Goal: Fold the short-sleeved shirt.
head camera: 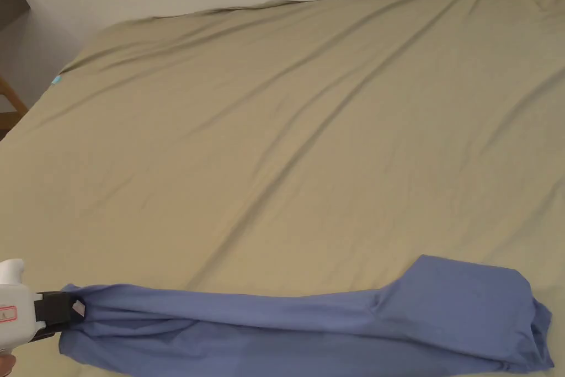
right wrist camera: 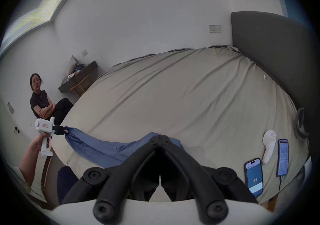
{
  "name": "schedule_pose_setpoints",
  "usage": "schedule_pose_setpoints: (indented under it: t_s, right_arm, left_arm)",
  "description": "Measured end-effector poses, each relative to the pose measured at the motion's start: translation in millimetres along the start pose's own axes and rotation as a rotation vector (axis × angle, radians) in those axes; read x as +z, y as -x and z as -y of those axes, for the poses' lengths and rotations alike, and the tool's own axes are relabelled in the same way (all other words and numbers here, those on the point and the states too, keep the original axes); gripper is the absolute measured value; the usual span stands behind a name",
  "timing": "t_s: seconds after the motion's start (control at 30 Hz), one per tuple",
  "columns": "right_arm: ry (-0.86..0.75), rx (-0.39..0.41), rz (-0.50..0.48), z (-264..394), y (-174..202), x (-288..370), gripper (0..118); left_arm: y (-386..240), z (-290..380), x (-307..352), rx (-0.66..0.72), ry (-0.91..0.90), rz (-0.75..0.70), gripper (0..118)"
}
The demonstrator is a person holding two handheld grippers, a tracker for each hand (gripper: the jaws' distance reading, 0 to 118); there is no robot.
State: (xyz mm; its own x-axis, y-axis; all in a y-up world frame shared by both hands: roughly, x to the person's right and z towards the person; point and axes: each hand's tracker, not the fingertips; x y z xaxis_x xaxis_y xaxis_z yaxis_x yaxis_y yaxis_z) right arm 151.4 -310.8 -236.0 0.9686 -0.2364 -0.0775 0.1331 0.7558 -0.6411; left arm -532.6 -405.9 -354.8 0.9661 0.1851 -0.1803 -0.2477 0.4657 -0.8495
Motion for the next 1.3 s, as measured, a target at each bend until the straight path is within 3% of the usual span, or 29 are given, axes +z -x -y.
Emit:
schedule_pose_setpoints:
  t_s: [0.2,0.3,0.4,0.57,0.67,0.7,0.77,0.9,0.97,1.03,1.1,1.13,1.17,1.2,1.3]
  right_arm:
    - [0.017,-0.029,-0.009,2.3,-6.1,-5.8,2]
    - [0.021,-0.037,-0.012,2.7,-6.5,-9.5,2]
    - [0.021,-0.049,-0.026,3.7,-7.0,-10.6,2]
    - [0.033,-0.036,-0.025,6.0,-7.7,-8.5,2]
    - [0.036,-0.029,-0.018,6.4,-9.9,-6.7,2]
    - [0.038,-0.032,-0.018,6.4,-10.7,-6.2,2]
    - [0.032,-0.040,-0.032,8.4,-11.1,-5.2,2]
    - [0.036,-0.059,-0.058,14.4,-12.6,-8.0,2]
    - [0.039,-0.067,-0.063,15.9,-15.4,-10.0,2]
    - [0.032,-0.079,-0.065,16.0,-18.7,-10.5,2]
    - [0.017,-0.089,-0.055,13.9,-21.5,-8.5,2]
    - [0.011,-0.089,-0.049,13.1,-22.3,-7.6,2]
    - [0.005,-0.087,-0.044,11.8,-22.8,-6.3,2]
    - [0.003,-0.085,-0.042,10.6,-23.2,-5.2,2]
    - [-0.005,-0.079,-0.041,9.3,-21.0,-0.9,2]
  left_arm:
    - [-83.8,17.3,59.4,0.020,-0.024,0.357,11]
    - [-149.2,32.1,54.0,-0.064,0.035,0.494,11]
    - [-221.1,57.2,16.3,-0.142,0.142,0.506,11]
    - [-288.3,92.8,-62.8,-0.100,0.289,0.569,11]
    - [-317.7,120.1,-96.2,-0.346,0.240,0.387,13]
    - [-320.1,133.8,-101.8,-0.438,0.171,0.327,25]
    - [-315.9,144.2,-88.2,-0.453,0.062,0.433,30]
    - [-290.5,120.6,-49.5,-0.262,0.122,0.620,118]
    - [-259.7,108.8,-20.9,-0.134,-0.035,0.636,118]
    - [-238.4,102.4,-8.0,-0.057,-0.108,0.521,118]
    - [-224.8,102.9,-14.1,-0.103,-0.052,0.398,111]
    - [-225.6,106.8,-21.0,-0.161,-0.028,0.349,80]
    - [-236.6,111.8,-29.6,-0.239,-0.015,0.267,34]
    - [-247.3,122.1,-40.4,-0.300,-0.013,0.186,15]
    - [-269.9,144.5,-70.2,-0.357,0.030,0.190,15]
